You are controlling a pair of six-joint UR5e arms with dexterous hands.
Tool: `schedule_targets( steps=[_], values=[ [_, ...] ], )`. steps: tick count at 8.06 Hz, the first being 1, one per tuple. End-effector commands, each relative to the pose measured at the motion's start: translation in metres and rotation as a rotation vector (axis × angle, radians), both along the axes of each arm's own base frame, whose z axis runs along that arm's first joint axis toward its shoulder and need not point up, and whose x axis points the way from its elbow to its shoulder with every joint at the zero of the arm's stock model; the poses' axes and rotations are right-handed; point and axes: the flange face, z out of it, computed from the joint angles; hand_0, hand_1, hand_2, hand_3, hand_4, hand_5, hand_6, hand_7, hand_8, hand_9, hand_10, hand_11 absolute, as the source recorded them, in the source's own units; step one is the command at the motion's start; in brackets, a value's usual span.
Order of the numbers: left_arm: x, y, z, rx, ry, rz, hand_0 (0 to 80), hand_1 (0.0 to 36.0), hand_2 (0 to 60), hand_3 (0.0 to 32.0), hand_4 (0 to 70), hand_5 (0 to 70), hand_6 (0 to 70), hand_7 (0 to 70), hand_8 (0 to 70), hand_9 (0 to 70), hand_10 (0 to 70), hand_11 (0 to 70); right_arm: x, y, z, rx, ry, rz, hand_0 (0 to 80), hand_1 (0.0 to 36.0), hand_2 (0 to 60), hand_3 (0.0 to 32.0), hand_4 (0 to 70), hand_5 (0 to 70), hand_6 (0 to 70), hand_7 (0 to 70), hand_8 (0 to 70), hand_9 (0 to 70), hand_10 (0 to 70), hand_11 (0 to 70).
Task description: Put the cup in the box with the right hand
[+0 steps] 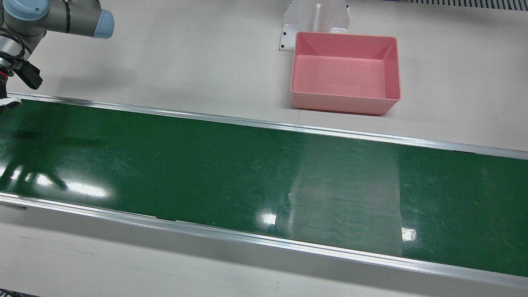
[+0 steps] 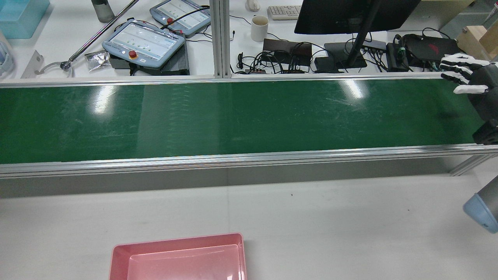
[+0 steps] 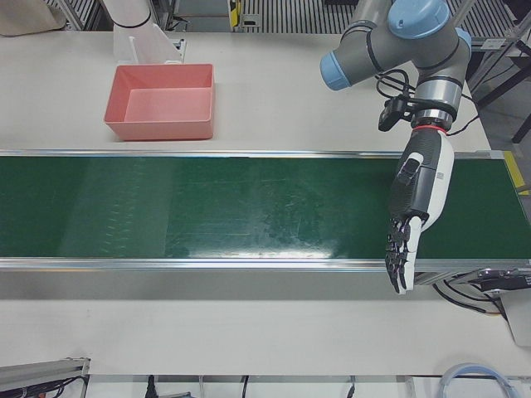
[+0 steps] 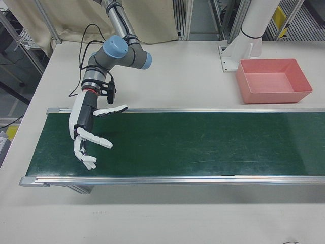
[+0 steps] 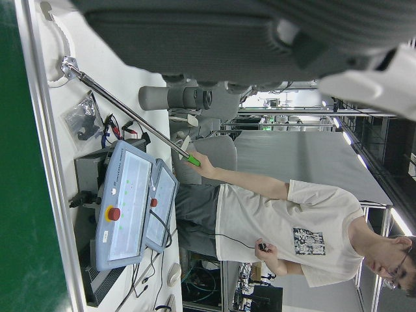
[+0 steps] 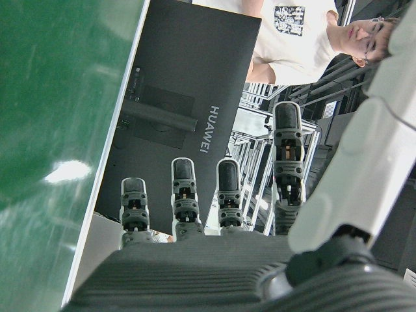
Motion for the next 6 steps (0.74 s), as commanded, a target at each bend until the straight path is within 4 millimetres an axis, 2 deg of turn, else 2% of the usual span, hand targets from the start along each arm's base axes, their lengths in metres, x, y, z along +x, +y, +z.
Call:
schedule_targets(
  steps=[1,6],
  values=[
    [0.000,0.000,0.001,-0.001,0.000,0.000,0.0,0.0,0.0,0.0,0.0,0.0,0.0,0.0,0.0,0.0,0.0,0.0,-0.002,-0.001,-0.008,0.014,-0.008,-0.004,50.5,3.0,0.0,17.8,37.0,6.1,7.6,43.8,18.6,22.6,11.4,16.8],
    [0.000,0.000,0.001,-0.001,0.000,0.000,0.0,0.0,0.0,0.0,0.0,0.0,0.0,0.0,0.0,0.0,0.0,0.0,-0.001,-0.014,-0.020,0.036,-0.012,0.009,51.1,3.5,0.0,18.0,38.5,6.1,8.0,45.7,18.7,23.7,11.4,16.9]
  ],
)
